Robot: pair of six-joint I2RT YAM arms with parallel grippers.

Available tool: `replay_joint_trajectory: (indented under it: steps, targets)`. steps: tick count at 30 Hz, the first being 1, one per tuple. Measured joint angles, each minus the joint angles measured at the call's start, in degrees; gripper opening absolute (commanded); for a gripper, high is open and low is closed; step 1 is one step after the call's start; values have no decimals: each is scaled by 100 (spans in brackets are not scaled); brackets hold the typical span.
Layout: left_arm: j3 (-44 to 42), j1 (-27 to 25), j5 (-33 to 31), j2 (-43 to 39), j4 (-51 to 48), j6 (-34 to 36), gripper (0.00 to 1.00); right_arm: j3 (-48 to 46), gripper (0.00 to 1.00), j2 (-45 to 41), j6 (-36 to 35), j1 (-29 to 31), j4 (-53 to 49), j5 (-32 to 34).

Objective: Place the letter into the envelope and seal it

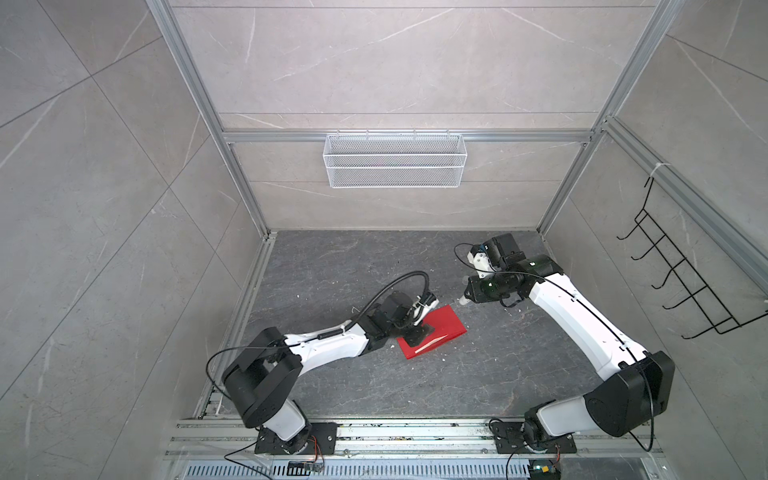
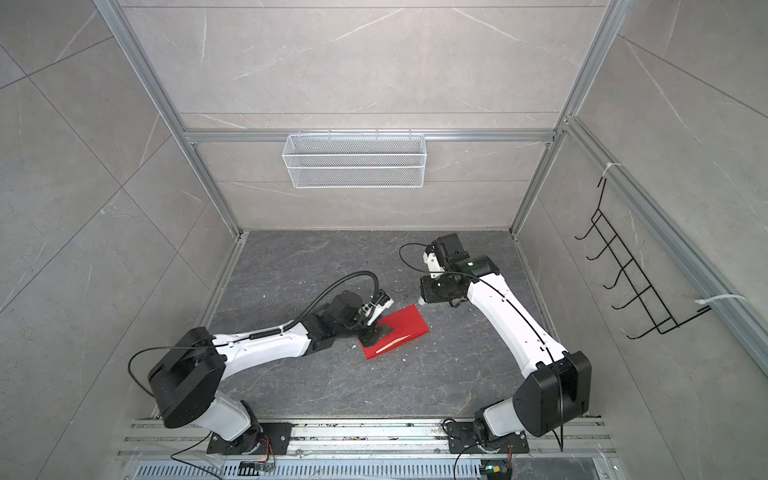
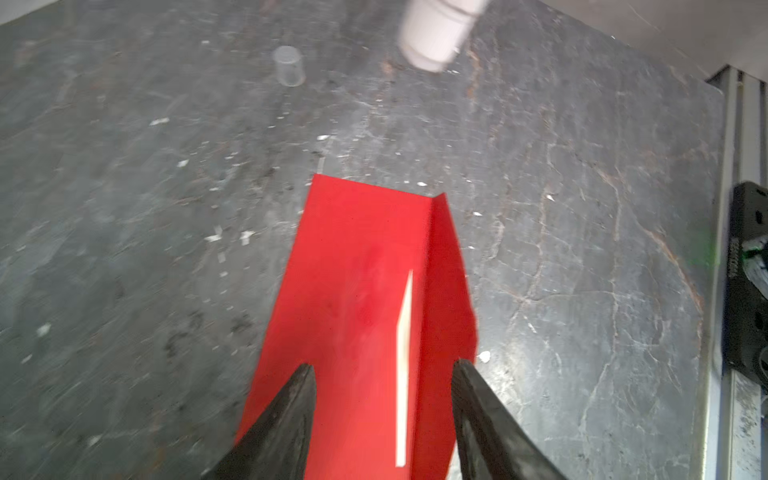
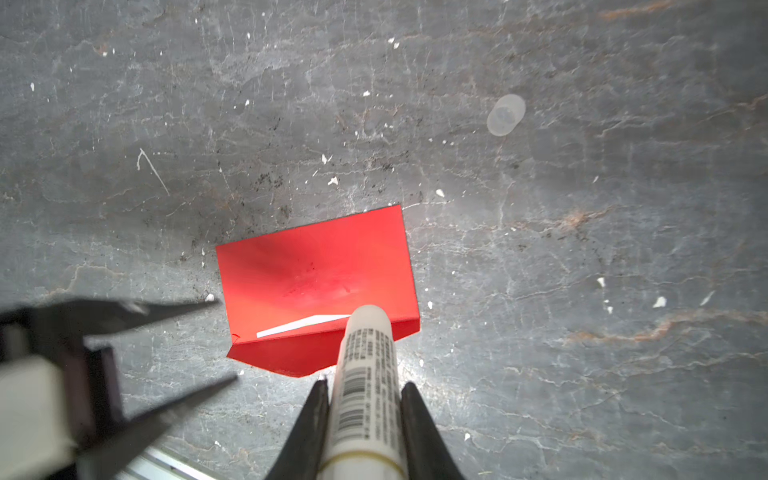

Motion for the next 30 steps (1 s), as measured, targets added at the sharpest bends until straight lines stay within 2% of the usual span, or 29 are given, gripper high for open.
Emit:
replay_joint_trajectory:
  steps: [3,7,12,20,30]
  targets:
    - [-313,323,17,-205,120,-389,24,4,0,125,85,337,-44,127]
    - [-557,398,177,-157,160,-957,0,144,0,546,153,896,-105,354]
    - [-542,463,496,212,199,-1613,0,238,0,887,306,1344,-61,599]
    - [-426,570,890,866,149,-2446,0,223,0,1029,577,1582,267,772]
    - [-348,710,1279,1349,192,-3042,0,109,0,1366,756,1825,557,776]
